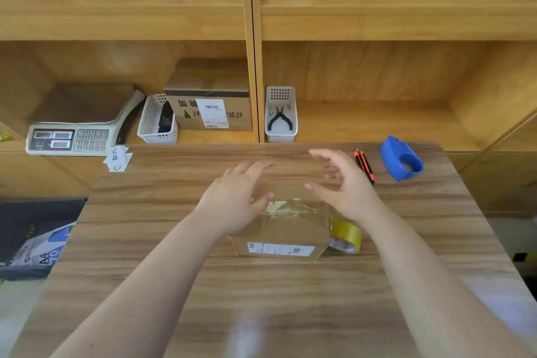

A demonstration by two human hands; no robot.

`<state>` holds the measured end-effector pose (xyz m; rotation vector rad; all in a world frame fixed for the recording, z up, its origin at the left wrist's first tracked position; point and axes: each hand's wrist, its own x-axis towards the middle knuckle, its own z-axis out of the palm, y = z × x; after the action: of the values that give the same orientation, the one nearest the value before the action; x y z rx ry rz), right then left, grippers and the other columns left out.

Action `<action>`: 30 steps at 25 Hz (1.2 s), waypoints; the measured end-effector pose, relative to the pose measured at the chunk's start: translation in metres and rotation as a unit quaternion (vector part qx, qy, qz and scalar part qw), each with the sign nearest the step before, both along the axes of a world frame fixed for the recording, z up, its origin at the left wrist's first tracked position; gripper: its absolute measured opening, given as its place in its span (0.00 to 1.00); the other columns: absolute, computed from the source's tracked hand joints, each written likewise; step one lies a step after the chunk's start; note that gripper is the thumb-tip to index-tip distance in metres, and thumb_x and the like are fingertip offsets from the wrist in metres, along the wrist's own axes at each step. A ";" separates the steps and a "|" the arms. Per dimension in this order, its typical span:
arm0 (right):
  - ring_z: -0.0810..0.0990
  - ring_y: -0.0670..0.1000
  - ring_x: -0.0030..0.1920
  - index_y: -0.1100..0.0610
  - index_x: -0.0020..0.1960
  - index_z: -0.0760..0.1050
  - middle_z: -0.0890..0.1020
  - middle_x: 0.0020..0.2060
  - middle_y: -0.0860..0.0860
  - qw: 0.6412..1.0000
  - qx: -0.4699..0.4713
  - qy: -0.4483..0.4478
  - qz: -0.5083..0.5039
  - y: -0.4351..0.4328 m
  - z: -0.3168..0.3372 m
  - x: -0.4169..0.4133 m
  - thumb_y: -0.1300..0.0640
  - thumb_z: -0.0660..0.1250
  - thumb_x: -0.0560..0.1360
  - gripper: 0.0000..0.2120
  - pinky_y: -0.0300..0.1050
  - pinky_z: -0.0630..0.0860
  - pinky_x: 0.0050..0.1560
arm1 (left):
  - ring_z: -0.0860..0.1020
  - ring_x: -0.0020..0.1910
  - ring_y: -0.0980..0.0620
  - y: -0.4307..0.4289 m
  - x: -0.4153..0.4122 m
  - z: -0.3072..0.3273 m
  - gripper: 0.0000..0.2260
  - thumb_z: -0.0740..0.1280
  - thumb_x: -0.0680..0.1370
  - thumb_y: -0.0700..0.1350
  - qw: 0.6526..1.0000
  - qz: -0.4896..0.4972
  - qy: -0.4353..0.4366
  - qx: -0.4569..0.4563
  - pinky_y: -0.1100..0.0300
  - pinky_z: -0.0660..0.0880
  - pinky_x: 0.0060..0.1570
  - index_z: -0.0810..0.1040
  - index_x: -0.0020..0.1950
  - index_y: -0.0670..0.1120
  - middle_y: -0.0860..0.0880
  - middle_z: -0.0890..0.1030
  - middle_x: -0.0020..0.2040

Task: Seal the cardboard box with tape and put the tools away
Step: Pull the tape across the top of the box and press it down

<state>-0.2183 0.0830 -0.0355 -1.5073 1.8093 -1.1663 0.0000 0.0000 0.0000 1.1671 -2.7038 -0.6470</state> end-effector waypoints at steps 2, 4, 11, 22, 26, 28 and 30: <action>0.75 0.42 0.57 0.42 0.64 0.72 0.75 0.58 0.41 1.000 0.024 -0.003 -0.007 -0.001 -0.006 0.004 0.58 0.74 0.71 0.25 0.46 0.74 0.60 | 0.67 0.69 0.46 0.000 -0.002 -0.006 0.25 0.62 0.80 0.55 1.000 0.005 -0.014 0.012 0.50 0.68 0.65 0.59 0.76 0.58 0.52 0.67 0.74; 0.74 0.40 0.57 0.39 0.63 0.71 0.75 0.57 0.38 0.999 0.047 -0.007 -0.003 0.001 -0.016 0.007 0.58 0.73 0.72 0.25 0.44 0.74 0.60 | 0.66 0.71 0.46 0.000 -0.001 -0.015 0.25 0.62 0.80 0.55 0.999 0.006 -0.027 0.023 0.50 0.67 0.66 0.59 0.76 0.58 0.52 0.67 0.74; 0.74 0.41 0.58 0.39 0.63 0.70 0.75 0.57 0.41 0.997 0.073 0.007 -0.005 0.005 -0.046 0.006 0.59 0.70 0.74 0.23 0.43 0.74 0.59 | 0.57 0.77 0.44 -0.003 -0.001 -0.045 0.24 0.62 0.80 0.53 0.996 0.016 -0.024 0.080 0.46 0.62 0.72 0.60 0.76 0.57 0.50 0.65 0.76; 0.56 0.52 0.76 0.48 0.71 0.69 0.63 0.75 0.47 0.949 0.160 0.259 0.086 -0.020 -0.089 0.005 0.52 0.63 0.79 0.21 0.53 0.50 0.75 | 0.30 0.75 0.36 0.038 -0.012 -0.118 0.31 0.48 0.81 0.63 0.970 -0.059 -0.233 0.035 0.36 0.36 0.73 0.35 0.78 0.56 0.44 0.31 0.78; 0.57 0.53 0.76 0.47 0.74 0.63 0.62 0.76 0.47 0.949 0.190 0.244 0.069 -0.035 -0.093 -0.001 0.48 0.60 0.80 0.23 0.53 0.52 0.75 | 0.30 0.75 0.34 0.044 -0.014 -0.132 0.31 0.43 0.81 0.63 0.963 -0.051 -0.263 -0.025 0.33 0.36 0.72 0.24 0.71 0.56 0.43 0.27 0.76; 0.59 0.53 0.76 0.45 0.75 0.60 0.63 0.76 0.47 0.938 0.211 0.266 0.075 -0.040 -0.095 -0.005 0.45 0.58 0.80 0.24 0.55 0.57 0.74 | 0.31 0.75 0.35 0.037 -0.013 -0.135 0.30 0.43 0.81 0.63 0.964 -0.057 -0.257 -0.039 0.34 0.37 0.72 0.24 0.71 0.57 0.43 0.28 0.77; 0.61 0.53 0.75 0.43 0.76 0.56 0.63 0.76 0.47 0.921 0.234 0.296 0.096 -0.044 -0.093 -0.008 0.43 0.55 0.81 0.25 0.57 0.61 0.72 | 0.31 0.75 0.35 0.027 -0.013 -0.137 0.28 0.42 0.81 0.63 0.964 -0.066 -0.251 -0.051 0.34 0.37 0.73 0.26 0.73 0.60 0.44 0.29 0.77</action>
<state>-0.2267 0.0393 -0.1289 -1.7888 2.0494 -0.1421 -0.0131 0.0273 -0.1366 1.2768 -3.2072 -0.2393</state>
